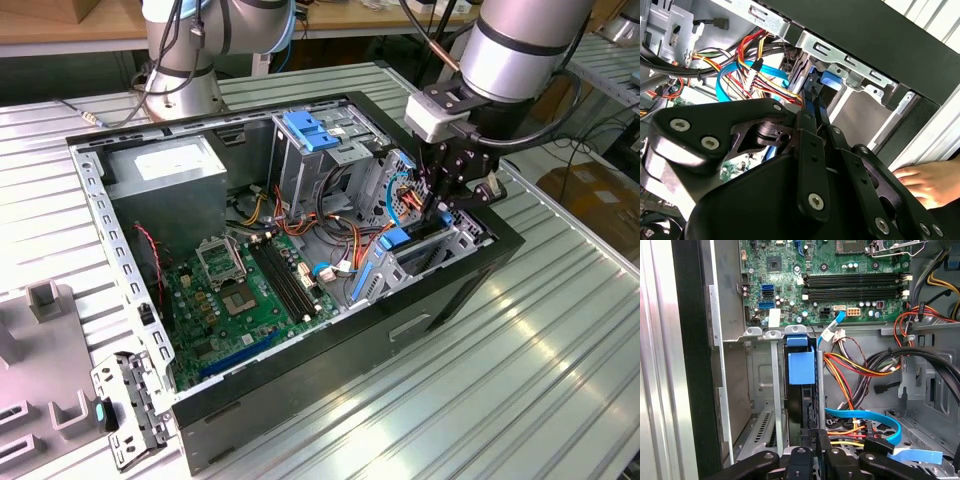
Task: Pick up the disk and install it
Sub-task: 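Insert the first disk wire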
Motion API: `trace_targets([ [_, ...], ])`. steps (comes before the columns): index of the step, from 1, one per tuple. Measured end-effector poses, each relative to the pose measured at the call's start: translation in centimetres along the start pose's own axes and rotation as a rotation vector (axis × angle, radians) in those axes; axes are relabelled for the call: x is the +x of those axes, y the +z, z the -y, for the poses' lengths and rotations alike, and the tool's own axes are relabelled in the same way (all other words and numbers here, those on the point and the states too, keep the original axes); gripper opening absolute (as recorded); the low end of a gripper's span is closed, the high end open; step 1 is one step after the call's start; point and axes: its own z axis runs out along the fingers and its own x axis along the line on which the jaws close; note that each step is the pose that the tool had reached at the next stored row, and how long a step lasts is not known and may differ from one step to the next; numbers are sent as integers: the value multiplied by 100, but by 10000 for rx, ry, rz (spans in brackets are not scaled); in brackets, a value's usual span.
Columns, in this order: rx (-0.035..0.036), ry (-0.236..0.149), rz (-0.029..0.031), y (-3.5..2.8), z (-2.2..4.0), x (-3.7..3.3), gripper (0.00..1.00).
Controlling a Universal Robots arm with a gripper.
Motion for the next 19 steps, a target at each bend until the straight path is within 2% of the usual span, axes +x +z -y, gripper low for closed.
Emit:
trace_targets([
  [12,-2,-58,47,19,3,0,16],
  [13,-4,-62,79,23,3,0,16],
  [14,-7,-56,144,32,2,1,16],
  [15,-11,-48,220,40,1,3,16],
  [16,-16,-36,328,55,0,11,16],
  [18,-25,-27,409,86,-3,22,16],
  [19,-25,-26,416,87,-3,21,16],
])
